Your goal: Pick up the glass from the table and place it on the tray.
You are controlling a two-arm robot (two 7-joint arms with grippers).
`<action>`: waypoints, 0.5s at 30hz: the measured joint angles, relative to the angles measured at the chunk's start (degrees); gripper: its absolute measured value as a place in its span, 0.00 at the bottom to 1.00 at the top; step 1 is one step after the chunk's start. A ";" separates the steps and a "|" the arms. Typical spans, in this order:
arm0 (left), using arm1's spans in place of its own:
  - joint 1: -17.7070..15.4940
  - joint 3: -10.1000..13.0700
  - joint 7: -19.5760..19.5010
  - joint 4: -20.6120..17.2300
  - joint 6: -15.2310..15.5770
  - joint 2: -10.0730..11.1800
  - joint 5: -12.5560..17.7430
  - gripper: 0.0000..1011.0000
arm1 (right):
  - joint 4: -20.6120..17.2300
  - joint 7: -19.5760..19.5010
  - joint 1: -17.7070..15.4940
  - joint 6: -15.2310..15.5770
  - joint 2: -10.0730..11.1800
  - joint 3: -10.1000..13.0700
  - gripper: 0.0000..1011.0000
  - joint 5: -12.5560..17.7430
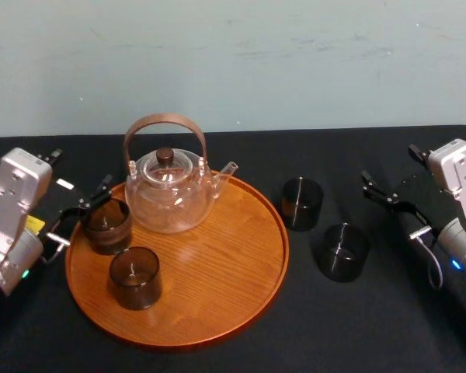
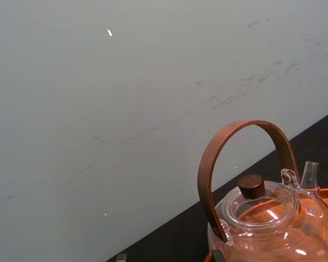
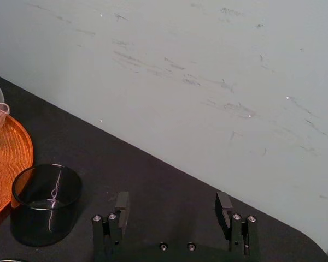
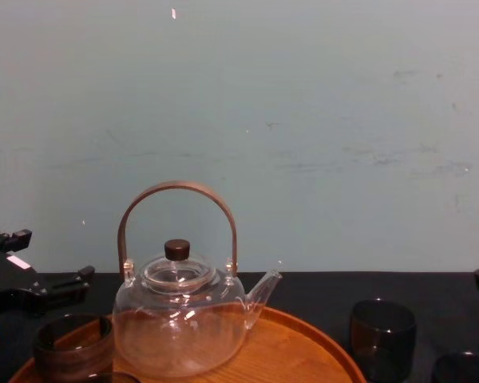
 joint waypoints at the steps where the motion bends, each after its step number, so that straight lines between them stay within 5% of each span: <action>1: 0.00 0.00 0.00 0.00 0.00 0.00 0.00 0.99 | 0.00 0.00 0.00 0.00 0.00 0.00 0.99 0.00; 15: 0.00 0.00 0.00 0.00 0.00 0.00 0.00 0.99 | 0.00 0.00 0.00 0.00 0.00 0.00 0.99 0.00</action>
